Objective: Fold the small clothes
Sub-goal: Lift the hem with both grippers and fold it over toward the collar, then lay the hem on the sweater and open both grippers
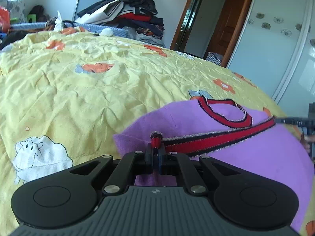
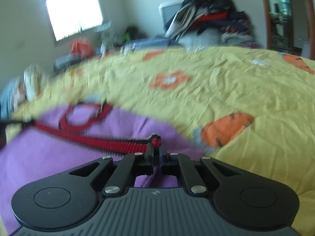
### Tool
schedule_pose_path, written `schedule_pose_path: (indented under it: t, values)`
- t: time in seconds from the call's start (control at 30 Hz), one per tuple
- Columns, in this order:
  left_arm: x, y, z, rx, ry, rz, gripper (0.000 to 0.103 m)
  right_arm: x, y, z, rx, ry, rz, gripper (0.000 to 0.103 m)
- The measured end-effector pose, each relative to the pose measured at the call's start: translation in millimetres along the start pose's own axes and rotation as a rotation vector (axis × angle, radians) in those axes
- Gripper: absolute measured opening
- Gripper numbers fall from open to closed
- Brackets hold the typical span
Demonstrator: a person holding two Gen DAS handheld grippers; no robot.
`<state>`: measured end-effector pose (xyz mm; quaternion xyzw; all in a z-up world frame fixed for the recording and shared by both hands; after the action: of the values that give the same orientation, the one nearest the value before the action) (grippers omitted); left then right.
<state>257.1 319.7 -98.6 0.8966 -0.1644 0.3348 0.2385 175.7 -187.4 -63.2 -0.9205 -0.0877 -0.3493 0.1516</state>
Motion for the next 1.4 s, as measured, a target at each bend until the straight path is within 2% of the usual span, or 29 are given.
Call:
schedule_pose_path:
  t: [0.03, 0.07, 0.1, 0.13, 0.17, 0.2, 0.23, 0.3, 0.37, 0.47, 0.6, 0.67, 0.73, 0.77, 0.8, 0.83, 0.9, 1.03, 1.07, 1.1, 1.13, 1.27, 1.4]
  values:
    - [1.2, -4.5, 0.5, -0.012, -0.012, -0.033, 0.017, -0.8, -0.6, 1.2, -0.004, -0.007, 0.006, 0.007]
    - [2.0, -9.6, -2.0, -0.021, -0.025, -0.076, 0.017, 0.1, 0.2, -2.6, -0.023, -0.004, 0.015, 0.017]
    - [1.5, -11.8, -9.1, -0.016, -0.031, -0.110, 0.017, 0.6, 2.2, -9.0, -0.056, -0.008, 0.037, 0.040]
    - [-0.5, -9.9, -20.7, -0.006, -0.026, -0.112, 0.029, -0.9, 3.0, -21.5, -0.085, 0.000, 0.066, 0.054]
    - [-4.4, -5.5, -35.3, 0.008, -0.020, -0.100, 0.037, -4.9, 0.2, -37.8, -0.083, 0.027, 0.075, 0.071]
    - [-10.5, -0.5, -51.1, -0.001, -0.016, -0.105, 0.053, -10.6, -4.2, -55.1, -0.063, 0.057, 0.072, 0.071]
    - [-19.4, 4.4, -66.6, -0.031, -0.013, -0.132, 0.062, -19.2, -9.0, -71.8, -0.037, 0.077, 0.081, 0.071]
    - [-41.7, 19.2, -96.6, -0.118, -0.007, -0.176, 0.065, -41.9, -16.4, -98.9, 0.000, 0.088, 0.131, 0.071]
    - [-67.0, 35.3, -119.2, -0.185, -0.018, -0.204, 0.066, -69.4, -18.7, -118.3, 0.056, 0.090, 0.202, 0.071]
    - [-102.3, 54.6, -136.2, -0.274, -0.031, -0.265, 0.066, -104.9, -19.8, -132.6, 0.066, 0.077, 0.295, 0.071]
    - [-132.4, 58.7, -132.8, -0.322, -0.050, -0.344, 0.066, -133.1, -25.3, -129.3, 0.118, 0.034, 0.375, 0.071]
    - [-137.4, 55.2, -123.0, -0.337, -0.065, -0.379, 0.063, -138.9, -31.0, -124.3, 0.136, 0.018, 0.386, 0.071]
    - [-138.2, 53.7, -114.1, -0.371, -0.076, -0.394, 0.051, -142.7, -36.8, -122.0, 0.146, 0.006, 0.392, 0.071]
    - [-139.0, 52.3, -110.5, -0.344, -0.098, -0.402, 0.047, -144.2, -38.6, -122.4, 0.141, -0.001, 0.401, 0.070]
    - [-139.3, 52.1, -112.2, -0.318, -0.101, -0.397, 0.048, -146.3, -39.9, -126.7, 0.139, 0.004, 0.406, 0.071]
    - [-139.8, 52.4, -116.0, -0.321, -0.089, -0.387, 0.059, -150.1, -39.9, -132.6, 0.147, 0.016, 0.413, 0.071]
    - [-143.0, 48.7, -120.6, -0.365, -0.063, -0.400, 0.070, -155.6, -37.1, -136.3, 0.191, 0.037, 0.463, 0.072]
    - [-142.9, 49.2, -109.1, -0.405, -0.071, -0.406, 0.065, -156.4, -46.8, -122.0, 0.223, 0.042, 0.411, 0.070]
    - [-141.4, 51.6, -106.4, -0.404, -0.077, -0.396, 0.061, -154.5, -50.3, -118.8, 0.229, 0.039, 0.395, 0.051]
    - [-139.9, 54.5, -103.5, -0.410, -0.084, -0.383, 0.036, -153.1, -54.2, -115.0, 0.212, 0.020, 0.378, 0.009]
    - [-139.5, 57.1, -99.2, -0.409, -0.105, -0.376, 0.000, -152.4, -58.2, -110.9, 0.198, 0.002, 0.359, 0.009]
    - [-136.5, 65.9, -97.0, -0.372, -0.153, -0.307, 0.000, -139.8, -72.1, -119.9, 0.190, 0.031, 0.274, 0.008]
    - [-119.8, 76.5, -123.1, -0.347, -0.155, -0.186, 0.000, -113.4, -82.9, -153.5, 0.152, 0.097, 0.188, 0.008]
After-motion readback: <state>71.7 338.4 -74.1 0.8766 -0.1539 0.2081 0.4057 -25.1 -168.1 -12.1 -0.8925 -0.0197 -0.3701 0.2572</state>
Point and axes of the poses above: each gripper's, at about its wrist camera, not at the fingertips, and z roughly the way its jaws point, y to its right, x to its top, the point moved 5 cm from there along z, roughly the way its jaws point, and after that the axes turned 9 degrees about -y, right-handed, at the moved point
